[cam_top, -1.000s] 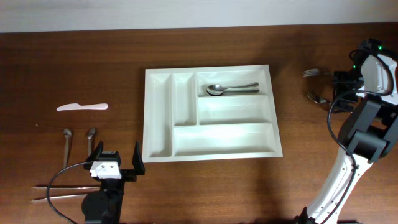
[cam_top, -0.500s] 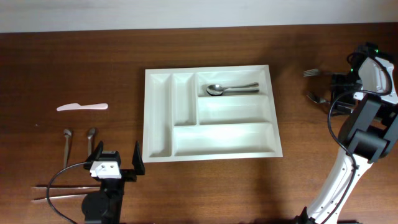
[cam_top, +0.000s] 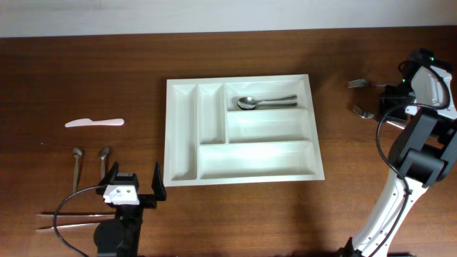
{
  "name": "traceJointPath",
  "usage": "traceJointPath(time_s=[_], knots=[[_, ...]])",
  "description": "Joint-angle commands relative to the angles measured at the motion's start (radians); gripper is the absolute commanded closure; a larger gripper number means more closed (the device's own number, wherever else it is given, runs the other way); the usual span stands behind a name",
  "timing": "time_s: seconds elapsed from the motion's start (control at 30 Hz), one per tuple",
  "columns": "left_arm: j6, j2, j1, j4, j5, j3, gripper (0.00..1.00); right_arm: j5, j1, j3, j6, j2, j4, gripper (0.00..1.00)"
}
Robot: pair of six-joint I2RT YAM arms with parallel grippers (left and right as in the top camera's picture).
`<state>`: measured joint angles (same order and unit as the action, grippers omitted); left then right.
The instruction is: Pack container
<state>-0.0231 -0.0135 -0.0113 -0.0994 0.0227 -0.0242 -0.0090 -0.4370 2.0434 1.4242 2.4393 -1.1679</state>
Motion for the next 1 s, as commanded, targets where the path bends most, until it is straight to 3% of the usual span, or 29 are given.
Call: traceJointPath(time_s=[0.0, 0.23, 0.47, 0.73, 0.97], knots=[[-0.009, 0.008, 0.005, 0.003, -0.003, 0.007, 0.01, -0.044, 0.006, -0.036, 0.005, 0.024, -0.013, 0.93], [-0.009, 0.008, 0.005, 0.003, -0.003, 0.007, 0.01, -0.114, 0.007, 0.009, -0.065, 0.002, -0.026, 0.96], [-0.009, 0.008, 0.005, 0.003, -0.003, 0.007, 0.01, -0.116, 0.061, 0.166, -0.112, -0.076, -0.192, 0.96], [-0.009, 0.008, 0.005, 0.003, -0.003, 0.007, 0.01, -0.122, 0.266, 0.218, -0.108, -0.18, -0.304, 0.96], [-0.009, 0.008, 0.005, 0.003, -0.003, 0.007, 0.01, -0.107, 0.475, 0.203, -0.003, -0.189, -0.378, 0.96]])
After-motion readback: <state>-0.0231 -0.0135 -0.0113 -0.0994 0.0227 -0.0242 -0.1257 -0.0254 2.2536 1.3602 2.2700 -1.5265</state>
